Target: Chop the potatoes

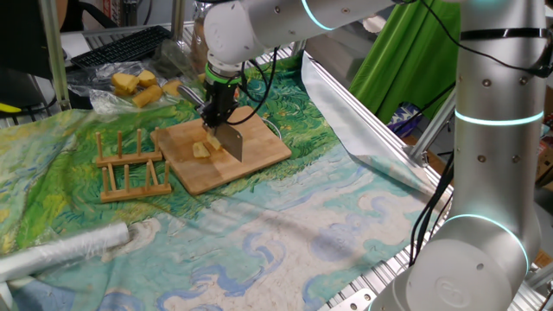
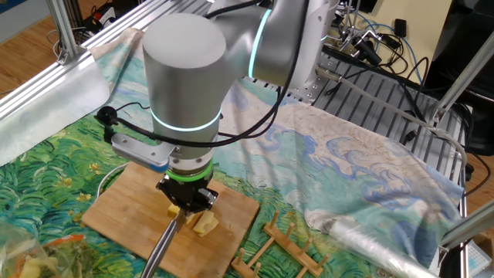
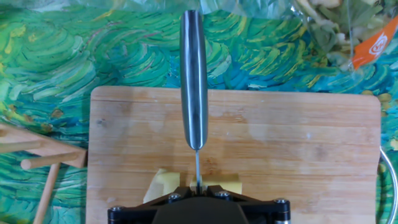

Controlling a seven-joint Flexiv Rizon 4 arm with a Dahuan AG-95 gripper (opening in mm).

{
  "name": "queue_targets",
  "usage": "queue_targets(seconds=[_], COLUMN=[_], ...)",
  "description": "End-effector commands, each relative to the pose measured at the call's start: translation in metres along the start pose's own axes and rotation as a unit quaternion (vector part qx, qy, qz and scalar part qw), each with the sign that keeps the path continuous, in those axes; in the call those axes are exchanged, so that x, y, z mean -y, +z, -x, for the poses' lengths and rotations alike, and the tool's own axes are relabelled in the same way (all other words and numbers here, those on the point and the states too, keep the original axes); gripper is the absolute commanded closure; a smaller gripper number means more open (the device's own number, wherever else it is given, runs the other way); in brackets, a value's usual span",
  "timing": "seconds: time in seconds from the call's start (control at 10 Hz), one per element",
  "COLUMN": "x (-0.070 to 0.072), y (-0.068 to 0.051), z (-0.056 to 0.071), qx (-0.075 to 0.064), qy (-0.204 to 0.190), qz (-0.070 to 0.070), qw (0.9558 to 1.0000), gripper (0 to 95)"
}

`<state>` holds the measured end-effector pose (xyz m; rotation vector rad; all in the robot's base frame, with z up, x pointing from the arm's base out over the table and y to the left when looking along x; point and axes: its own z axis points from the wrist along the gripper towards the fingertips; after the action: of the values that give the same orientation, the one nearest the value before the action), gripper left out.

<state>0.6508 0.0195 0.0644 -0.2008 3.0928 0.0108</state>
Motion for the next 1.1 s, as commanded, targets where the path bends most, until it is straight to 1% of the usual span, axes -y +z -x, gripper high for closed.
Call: queue_targets(seconds=[0.1, 0.2, 0.3, 0.4, 0.5, 0.6, 0.7, 0.8, 0.9, 1.0, 1.1], x=[-0.002, -0.005, -0.007, -0.008, -0.007, -0.007, -0.007, -0.006, -0.005, -0.005, -0.005], y=[0.009, 0.022, 0.046, 0.051, 0.044, 0.041, 0.040, 0.038, 0.037, 0.036, 0.028], z=[0.001, 0.003, 0.007, 0.007, 0.006, 0.006, 0.006, 0.009, 0.009, 0.009, 0.008], qx=[-0.002, 0.001, 0.019, 0.018, 0.009, 0.010, 0.012, 0.009, 0.008, 0.006, -0.002], qy=[0.001, 0.002, 0.002, 0.002, 0.003, 0.004, 0.004, 0.002, 0.001, 0.001, 0.001], qz=[0.004, 0.007, 0.006, 0.005, 0.005, 0.006, 0.006, 0.009, 0.006, 0.007, 0.008], qw=[1.0000, 1.0000, 0.9998, 0.9998, 0.9999, 0.9999, 0.9999, 0.9999, 0.9999, 1.0000, 1.0000], gripper=[95.0, 95.0, 95.0, 95.0, 95.0, 95.0, 95.0, 95.0, 95.0, 95.0, 95.0])
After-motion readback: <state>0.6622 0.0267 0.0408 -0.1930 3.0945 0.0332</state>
